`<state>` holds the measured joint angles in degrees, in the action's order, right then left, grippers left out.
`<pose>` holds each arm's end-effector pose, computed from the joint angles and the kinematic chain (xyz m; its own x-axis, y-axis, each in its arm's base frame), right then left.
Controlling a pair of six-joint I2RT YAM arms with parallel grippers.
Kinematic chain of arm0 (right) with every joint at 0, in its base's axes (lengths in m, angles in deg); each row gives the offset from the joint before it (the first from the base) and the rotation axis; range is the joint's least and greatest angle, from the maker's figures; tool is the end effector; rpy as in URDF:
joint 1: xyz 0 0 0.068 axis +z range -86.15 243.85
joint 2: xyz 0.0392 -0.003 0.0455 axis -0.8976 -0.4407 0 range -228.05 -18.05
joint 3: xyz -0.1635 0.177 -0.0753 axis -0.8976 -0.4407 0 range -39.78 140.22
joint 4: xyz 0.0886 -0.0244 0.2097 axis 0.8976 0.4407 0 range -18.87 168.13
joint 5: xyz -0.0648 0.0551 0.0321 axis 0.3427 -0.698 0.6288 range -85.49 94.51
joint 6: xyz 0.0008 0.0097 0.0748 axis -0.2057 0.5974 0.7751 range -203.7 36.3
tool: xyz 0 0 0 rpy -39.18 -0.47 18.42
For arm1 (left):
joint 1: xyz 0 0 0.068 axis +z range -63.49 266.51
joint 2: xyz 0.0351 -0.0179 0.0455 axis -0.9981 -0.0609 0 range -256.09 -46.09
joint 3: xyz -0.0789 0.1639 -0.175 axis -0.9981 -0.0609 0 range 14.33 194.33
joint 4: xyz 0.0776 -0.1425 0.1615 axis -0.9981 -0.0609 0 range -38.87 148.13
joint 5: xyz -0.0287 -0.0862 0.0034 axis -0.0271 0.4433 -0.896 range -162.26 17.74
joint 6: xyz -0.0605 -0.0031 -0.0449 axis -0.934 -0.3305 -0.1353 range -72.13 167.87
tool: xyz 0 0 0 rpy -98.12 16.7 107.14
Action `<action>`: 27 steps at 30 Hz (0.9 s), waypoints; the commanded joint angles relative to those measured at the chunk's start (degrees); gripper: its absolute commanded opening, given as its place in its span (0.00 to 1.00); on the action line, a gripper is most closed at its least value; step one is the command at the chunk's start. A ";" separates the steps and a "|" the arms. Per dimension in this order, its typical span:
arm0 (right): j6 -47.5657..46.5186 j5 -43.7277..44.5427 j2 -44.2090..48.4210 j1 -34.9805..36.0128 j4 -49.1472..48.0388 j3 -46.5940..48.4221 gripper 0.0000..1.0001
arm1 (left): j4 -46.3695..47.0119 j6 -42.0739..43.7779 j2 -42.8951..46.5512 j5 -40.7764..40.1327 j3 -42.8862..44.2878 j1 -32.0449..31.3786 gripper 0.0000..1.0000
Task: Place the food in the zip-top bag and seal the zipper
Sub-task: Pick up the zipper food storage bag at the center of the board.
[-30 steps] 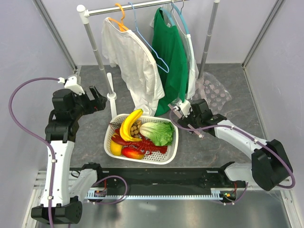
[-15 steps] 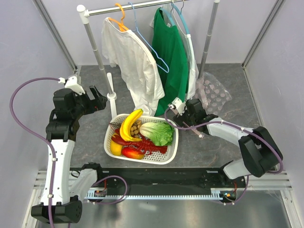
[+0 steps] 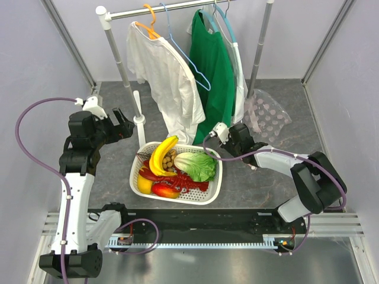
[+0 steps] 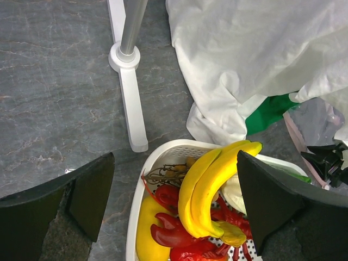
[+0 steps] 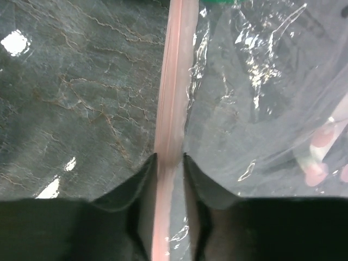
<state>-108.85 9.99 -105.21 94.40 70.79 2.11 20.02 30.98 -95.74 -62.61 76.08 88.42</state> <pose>0.2576 0.1450 0.1522 -0.3602 -0.7039 -0.6122 -0.6637 0.6545 -0.3620 0.1786 -0.0046 0.3412 -0.4535 -0.3017 -0.8386 -0.0147 0.9434 -0.3315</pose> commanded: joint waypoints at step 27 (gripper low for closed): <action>11.52 -8.11 33.89 -2.16 38.82 10.82 0.00 | 12.35 -8.51 7.46 29.72 -5.77 0.02 1.00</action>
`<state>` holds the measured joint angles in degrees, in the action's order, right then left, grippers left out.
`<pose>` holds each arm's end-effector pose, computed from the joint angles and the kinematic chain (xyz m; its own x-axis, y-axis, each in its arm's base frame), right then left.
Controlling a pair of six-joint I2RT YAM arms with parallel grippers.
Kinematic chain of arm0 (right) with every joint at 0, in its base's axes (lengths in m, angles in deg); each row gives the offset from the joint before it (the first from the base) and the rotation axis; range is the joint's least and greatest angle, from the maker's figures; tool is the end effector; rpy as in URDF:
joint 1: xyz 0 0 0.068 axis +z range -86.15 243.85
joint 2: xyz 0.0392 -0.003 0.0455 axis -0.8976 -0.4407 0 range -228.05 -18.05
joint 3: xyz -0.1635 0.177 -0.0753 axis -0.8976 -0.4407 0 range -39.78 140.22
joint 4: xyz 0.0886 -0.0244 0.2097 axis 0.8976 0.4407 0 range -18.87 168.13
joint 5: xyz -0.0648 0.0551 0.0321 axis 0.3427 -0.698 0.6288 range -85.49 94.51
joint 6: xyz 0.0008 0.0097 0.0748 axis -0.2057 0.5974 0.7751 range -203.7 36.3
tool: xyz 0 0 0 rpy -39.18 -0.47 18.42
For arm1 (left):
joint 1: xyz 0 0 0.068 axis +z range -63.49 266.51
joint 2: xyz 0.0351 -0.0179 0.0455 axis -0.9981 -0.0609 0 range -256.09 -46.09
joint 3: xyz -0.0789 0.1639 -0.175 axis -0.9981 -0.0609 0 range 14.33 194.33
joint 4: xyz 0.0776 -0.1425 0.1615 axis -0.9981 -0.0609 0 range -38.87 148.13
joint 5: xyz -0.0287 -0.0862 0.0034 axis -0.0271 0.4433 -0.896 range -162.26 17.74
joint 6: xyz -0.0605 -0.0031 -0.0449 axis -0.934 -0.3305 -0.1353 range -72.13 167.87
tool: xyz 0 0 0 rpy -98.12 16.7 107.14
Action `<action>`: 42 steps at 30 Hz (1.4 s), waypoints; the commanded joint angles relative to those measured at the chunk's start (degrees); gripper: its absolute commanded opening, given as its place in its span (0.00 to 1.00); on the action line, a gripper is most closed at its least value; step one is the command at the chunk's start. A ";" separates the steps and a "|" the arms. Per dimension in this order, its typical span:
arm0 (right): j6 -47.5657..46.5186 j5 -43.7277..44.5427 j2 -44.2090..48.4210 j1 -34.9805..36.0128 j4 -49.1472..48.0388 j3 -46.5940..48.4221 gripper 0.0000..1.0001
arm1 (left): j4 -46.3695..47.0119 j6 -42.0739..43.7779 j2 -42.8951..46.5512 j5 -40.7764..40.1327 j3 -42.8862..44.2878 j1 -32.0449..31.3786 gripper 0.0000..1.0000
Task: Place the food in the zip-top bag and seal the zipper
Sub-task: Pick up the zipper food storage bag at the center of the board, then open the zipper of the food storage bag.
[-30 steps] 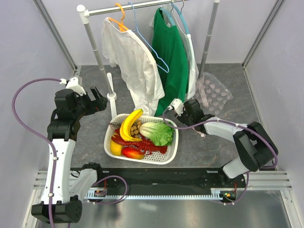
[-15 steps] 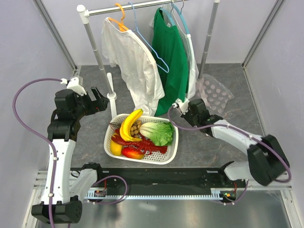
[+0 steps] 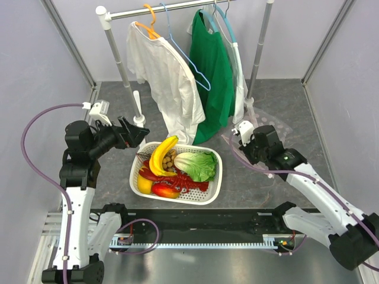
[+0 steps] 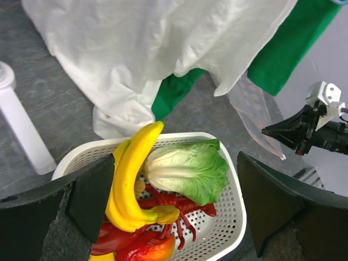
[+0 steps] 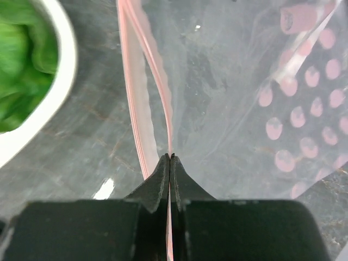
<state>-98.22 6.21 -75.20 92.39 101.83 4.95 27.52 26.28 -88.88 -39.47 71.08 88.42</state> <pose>0.1823 0.0970 0.2369 -0.4663 -0.5389 -0.7016 -0.5944 0.7782 -0.2027 0.1543 -0.0292 0.3508 -0.4467 -0.3244 -0.8338 0.3508 0.7938 -0.4968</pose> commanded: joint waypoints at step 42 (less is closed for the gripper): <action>52.85 -15.33 2.39 5.04 -4.34 13.01 0.00 | 17.26 -17.89 -32.71 -21.63 4.33 -47.97 0.53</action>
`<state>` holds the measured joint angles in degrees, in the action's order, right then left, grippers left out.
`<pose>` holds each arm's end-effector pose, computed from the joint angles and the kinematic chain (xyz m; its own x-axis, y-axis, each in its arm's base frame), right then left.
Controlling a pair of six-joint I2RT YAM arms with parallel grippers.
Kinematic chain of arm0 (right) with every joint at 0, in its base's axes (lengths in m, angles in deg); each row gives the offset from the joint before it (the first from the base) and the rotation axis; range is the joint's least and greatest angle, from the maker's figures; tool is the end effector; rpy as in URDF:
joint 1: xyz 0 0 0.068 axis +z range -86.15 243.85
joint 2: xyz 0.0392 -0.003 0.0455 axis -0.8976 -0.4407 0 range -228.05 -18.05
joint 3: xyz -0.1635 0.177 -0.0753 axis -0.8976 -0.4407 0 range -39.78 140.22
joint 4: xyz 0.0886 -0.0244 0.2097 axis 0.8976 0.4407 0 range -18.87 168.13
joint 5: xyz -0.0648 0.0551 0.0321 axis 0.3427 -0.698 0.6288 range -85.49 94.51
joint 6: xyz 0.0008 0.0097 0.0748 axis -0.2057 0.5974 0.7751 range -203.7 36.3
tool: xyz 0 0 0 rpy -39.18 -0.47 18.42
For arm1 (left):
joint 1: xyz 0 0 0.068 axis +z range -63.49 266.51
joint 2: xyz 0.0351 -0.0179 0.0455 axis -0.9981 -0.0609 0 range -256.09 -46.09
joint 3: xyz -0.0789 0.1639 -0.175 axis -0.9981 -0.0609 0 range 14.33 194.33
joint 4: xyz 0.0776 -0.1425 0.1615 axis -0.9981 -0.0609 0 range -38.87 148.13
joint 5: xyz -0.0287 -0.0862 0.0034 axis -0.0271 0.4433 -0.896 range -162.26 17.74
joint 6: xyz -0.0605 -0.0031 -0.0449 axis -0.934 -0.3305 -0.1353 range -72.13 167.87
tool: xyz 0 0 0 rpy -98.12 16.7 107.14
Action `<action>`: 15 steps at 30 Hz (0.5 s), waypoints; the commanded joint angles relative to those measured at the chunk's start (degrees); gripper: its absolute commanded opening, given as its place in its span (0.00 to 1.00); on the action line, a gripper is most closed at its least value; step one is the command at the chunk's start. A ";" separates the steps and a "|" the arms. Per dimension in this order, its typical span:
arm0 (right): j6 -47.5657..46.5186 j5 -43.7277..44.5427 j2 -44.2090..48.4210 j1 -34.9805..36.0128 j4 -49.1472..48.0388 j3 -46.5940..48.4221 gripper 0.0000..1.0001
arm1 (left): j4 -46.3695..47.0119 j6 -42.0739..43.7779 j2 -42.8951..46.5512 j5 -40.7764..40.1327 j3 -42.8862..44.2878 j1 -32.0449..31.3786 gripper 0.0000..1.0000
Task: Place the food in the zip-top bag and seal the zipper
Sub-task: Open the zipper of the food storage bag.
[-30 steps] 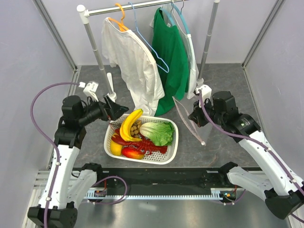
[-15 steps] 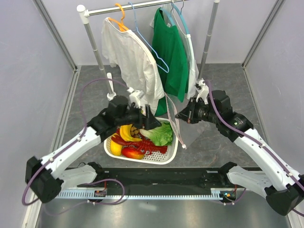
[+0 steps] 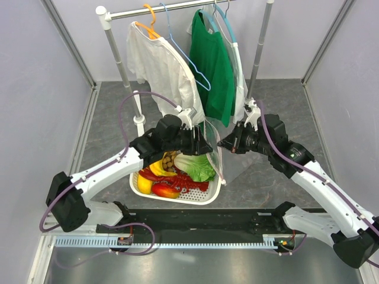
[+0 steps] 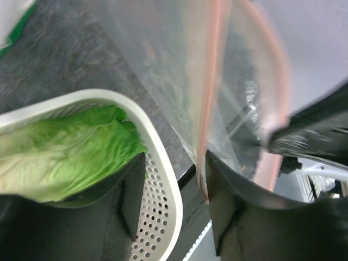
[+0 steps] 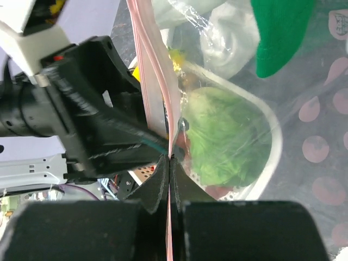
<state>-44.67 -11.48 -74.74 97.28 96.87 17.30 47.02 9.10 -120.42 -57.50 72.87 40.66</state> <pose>0.1725 0.1348 0.3200 -0.7419 0.2356 -0.6278 -0.3478 0.6652 0.6607 0.1929 -0.2219 0.2866 -0.7792 -0.0667 -0.6232 0.4670 0.6013 -0.6483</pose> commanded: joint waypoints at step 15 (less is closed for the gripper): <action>-8.88 10.36 -2.28 1.20 2.74 1.72 0.36 | 0.83 -3.34 -4.34 5.36 8.25 -1.00 0.02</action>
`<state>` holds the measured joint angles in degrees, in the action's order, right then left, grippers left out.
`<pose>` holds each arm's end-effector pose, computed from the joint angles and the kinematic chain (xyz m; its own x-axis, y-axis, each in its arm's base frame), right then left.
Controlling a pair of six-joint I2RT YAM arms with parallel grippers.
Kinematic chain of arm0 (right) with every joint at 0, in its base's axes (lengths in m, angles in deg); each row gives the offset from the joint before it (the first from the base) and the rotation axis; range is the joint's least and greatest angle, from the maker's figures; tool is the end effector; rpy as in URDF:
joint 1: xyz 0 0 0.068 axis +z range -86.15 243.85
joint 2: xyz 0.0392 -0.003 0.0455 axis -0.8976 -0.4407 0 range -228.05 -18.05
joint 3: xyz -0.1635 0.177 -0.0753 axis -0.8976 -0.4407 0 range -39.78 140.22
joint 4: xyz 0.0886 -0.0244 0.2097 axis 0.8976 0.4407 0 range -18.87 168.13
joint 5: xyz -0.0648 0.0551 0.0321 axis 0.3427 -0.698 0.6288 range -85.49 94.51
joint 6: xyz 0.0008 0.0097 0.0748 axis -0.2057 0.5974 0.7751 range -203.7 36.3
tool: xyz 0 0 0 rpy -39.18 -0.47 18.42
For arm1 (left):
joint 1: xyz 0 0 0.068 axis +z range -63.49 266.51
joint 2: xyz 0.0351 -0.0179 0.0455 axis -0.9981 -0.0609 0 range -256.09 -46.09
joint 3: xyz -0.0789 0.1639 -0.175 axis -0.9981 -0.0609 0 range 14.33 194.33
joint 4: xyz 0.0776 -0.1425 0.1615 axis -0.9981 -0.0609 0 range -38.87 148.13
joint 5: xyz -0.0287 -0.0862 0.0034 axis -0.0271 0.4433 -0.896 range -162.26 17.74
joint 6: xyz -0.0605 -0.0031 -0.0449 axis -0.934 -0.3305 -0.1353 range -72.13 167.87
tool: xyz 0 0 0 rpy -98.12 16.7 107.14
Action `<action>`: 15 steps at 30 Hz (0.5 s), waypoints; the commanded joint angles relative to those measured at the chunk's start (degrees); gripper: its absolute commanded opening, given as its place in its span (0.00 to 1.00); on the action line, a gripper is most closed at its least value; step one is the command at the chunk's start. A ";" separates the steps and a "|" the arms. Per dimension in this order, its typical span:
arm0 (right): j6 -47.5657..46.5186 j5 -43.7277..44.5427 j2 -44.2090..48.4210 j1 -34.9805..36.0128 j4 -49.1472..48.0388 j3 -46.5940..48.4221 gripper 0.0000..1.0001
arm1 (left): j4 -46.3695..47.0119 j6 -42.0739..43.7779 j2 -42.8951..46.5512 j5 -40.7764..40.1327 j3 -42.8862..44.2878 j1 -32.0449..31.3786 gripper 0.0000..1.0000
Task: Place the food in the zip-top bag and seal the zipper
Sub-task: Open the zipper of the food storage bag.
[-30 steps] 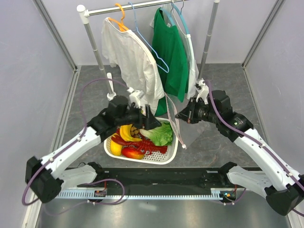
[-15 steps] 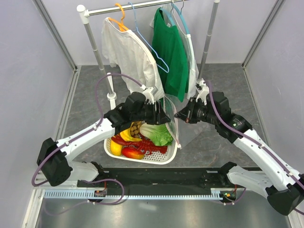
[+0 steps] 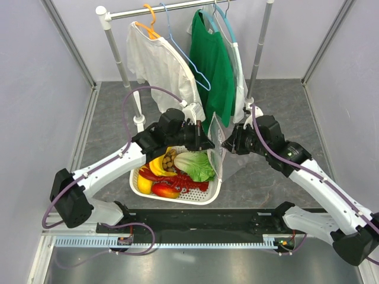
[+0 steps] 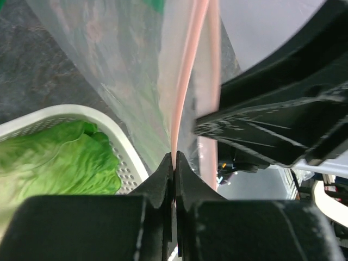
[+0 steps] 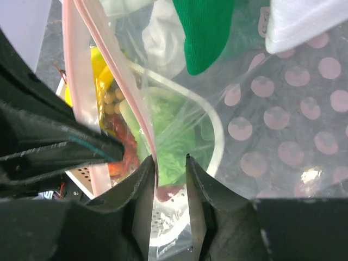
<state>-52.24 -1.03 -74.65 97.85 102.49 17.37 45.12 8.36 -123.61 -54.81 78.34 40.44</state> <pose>0.1736 0.1245 0.3080 -0.6885 0.1622 -0.7068 -0.3118 0.8138 0.4904 0.1987 -0.2337 0.2997 -0.7945 -0.0501 -0.6052 0.4766 0.5661 -0.6726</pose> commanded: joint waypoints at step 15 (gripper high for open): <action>-8.87 8.26 2.36 0.46 10.82 8.07 0.00 | -8.95 5.21 0.96 2.59 -0.90 7.29 0.02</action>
<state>-56.87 1.97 -76.49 98.50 106.46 20.89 42.65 8.36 -124.24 -52.43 78.31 42.72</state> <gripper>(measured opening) 0.010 0.029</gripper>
